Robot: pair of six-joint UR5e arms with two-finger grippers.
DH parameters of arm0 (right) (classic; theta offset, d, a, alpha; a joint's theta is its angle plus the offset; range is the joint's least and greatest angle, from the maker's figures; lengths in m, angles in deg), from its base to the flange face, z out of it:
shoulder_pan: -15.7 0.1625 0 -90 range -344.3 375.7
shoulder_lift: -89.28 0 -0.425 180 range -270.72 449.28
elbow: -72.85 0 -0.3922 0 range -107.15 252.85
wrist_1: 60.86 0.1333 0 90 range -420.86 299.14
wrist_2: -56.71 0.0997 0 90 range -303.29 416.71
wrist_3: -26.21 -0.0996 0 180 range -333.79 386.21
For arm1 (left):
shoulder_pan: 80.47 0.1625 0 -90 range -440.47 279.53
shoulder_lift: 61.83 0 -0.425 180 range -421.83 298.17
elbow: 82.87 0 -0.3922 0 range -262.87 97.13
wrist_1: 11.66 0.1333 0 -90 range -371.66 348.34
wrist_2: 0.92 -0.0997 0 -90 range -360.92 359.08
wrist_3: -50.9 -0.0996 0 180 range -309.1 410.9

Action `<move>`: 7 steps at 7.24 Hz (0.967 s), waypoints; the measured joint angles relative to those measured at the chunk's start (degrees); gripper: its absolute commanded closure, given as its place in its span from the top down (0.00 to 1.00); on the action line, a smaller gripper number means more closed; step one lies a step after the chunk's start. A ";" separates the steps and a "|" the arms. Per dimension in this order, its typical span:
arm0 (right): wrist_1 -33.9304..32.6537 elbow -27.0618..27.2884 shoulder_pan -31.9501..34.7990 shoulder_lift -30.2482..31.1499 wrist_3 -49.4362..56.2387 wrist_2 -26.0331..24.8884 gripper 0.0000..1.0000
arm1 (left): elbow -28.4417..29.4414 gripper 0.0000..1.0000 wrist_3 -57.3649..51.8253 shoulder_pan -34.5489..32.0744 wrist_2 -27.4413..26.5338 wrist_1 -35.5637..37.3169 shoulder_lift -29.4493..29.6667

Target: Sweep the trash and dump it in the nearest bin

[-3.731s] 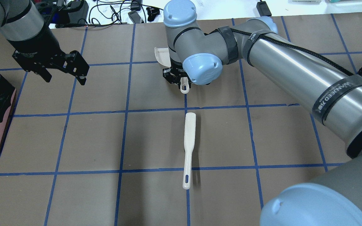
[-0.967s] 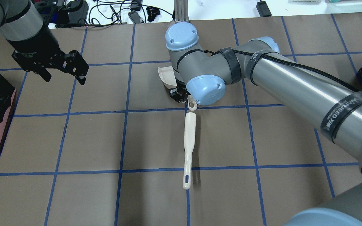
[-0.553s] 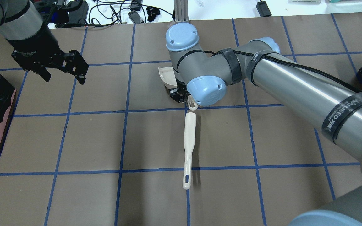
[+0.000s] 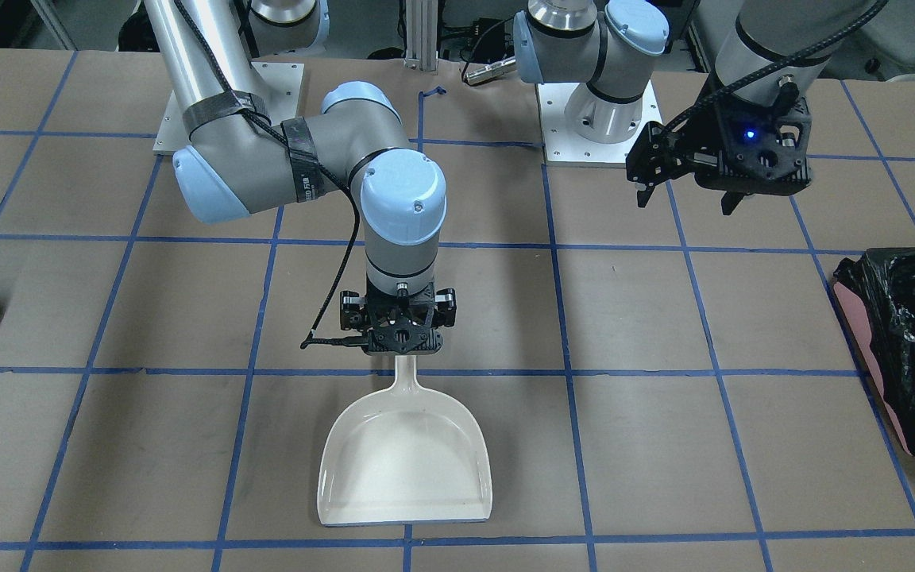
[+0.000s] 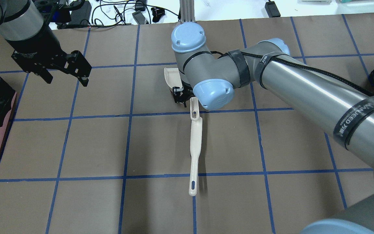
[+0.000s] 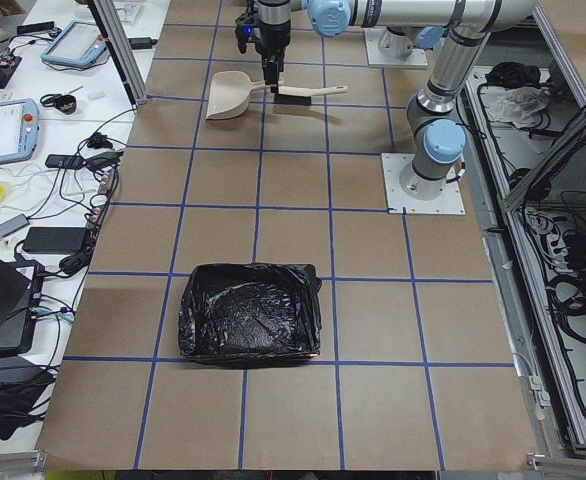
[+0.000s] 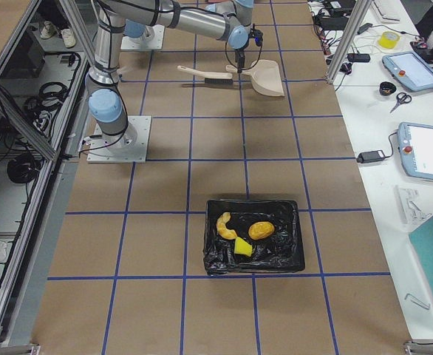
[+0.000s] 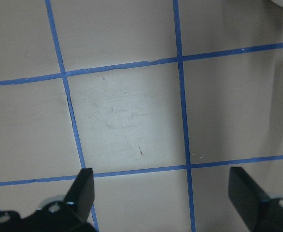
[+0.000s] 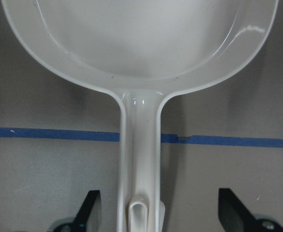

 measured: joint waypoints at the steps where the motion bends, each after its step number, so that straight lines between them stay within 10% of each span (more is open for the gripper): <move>1: -1.38 -0.28 -0.23 0.10 0.80 0.01 1.00 | 0.06 1.00 0.00 -0.03 0.06 0.00 0.00; 7: 7.19 -0.98 -10.02 11.30 8.49 0.74 1.00 | 1.10 1.00 0.13 -0.08 1.59 0.08 -0.77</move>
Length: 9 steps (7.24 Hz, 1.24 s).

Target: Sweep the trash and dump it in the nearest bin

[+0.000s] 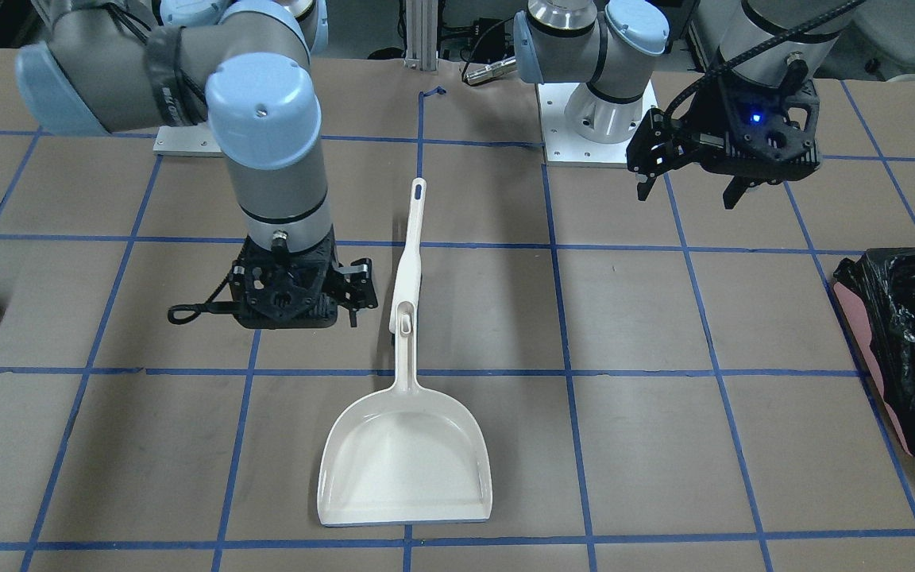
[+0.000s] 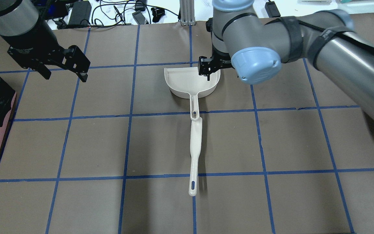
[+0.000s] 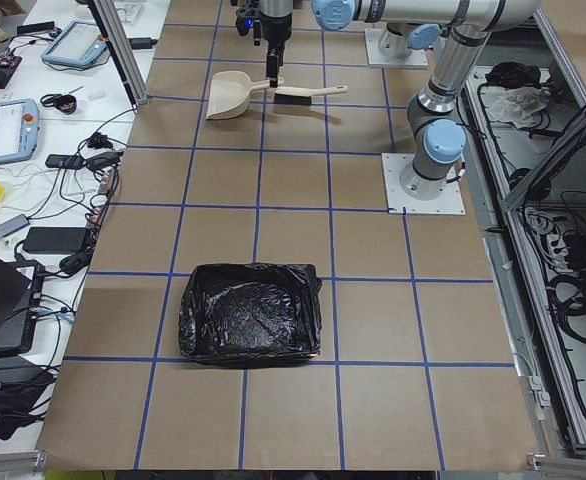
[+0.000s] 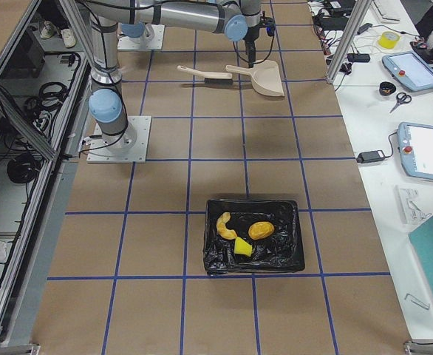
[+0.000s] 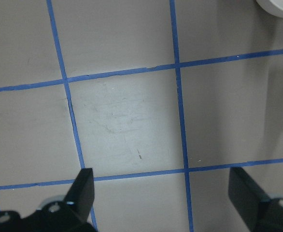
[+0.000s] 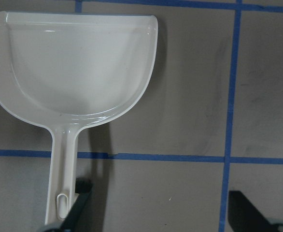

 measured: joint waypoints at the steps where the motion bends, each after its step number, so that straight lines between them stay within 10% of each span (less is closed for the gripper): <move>1: 2.34 0.00 -1.20 2.13 0.25 0.17 1.00 | 0.02 1.00 0.08 -0.01 0.62 0.00 -0.02; 9: 10.87 -0.02 -8.35 7.87 4.35 2.14 1.00 | -1.12 1.00 -0.13 -0.15 0.62 0.01 -0.03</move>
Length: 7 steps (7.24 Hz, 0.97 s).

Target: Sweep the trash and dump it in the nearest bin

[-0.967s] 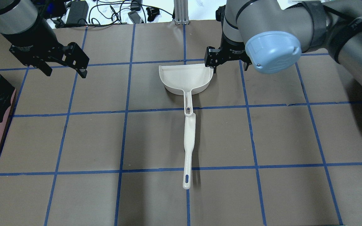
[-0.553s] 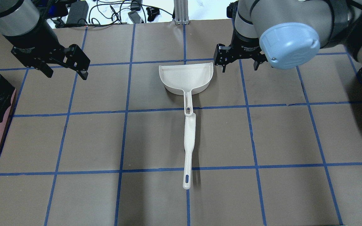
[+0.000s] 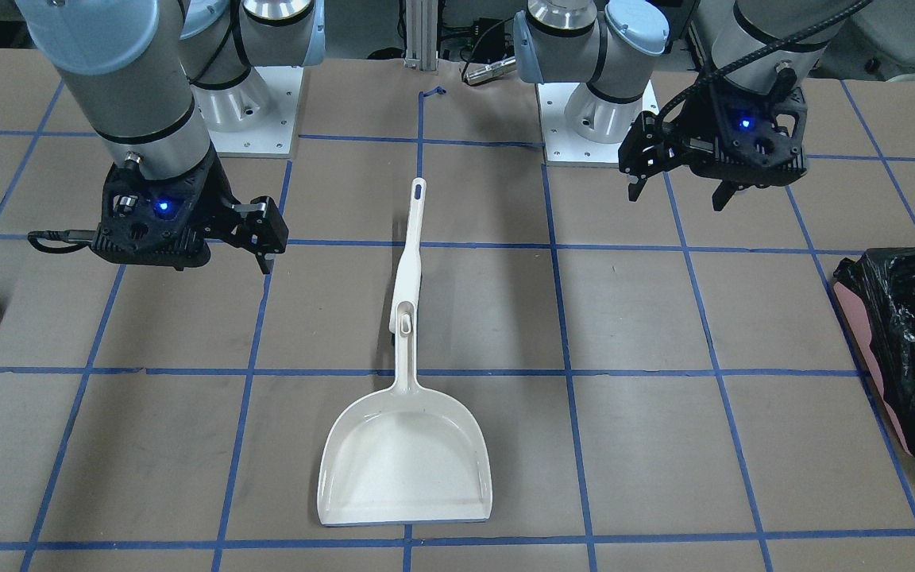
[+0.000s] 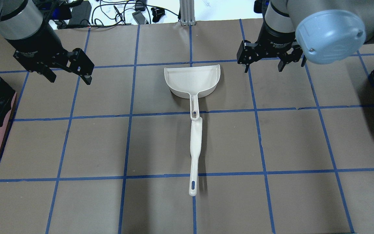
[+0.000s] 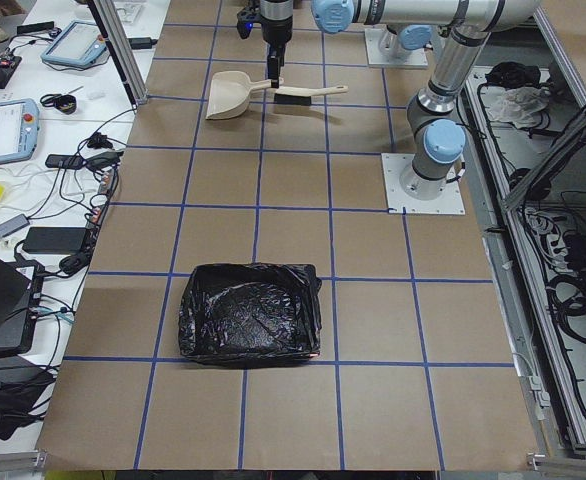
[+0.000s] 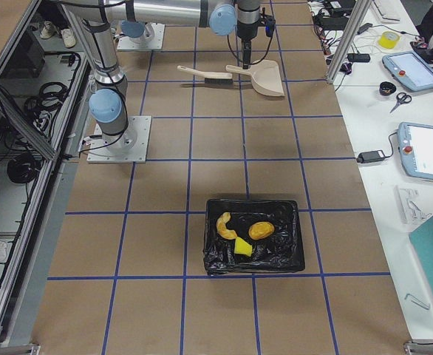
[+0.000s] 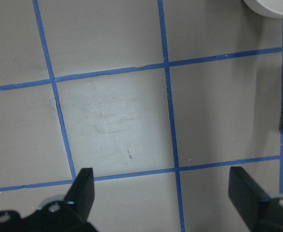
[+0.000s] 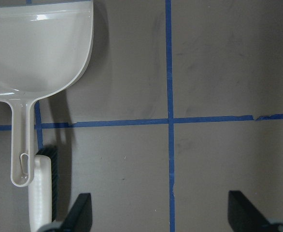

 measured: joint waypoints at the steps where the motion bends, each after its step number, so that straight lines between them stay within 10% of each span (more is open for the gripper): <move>1: 0.45 -0.03 -0.34 0.38 0.67 -0.03 1.00 | -0.03 1.00 0.00 -0.01 0.04 0.00 -0.01; 7: 3.06 0.04 -1.13 1.69 2.18 0.11 1.00 | -0.07 1.00 0.00 0.07 0.19 -0.01 -0.02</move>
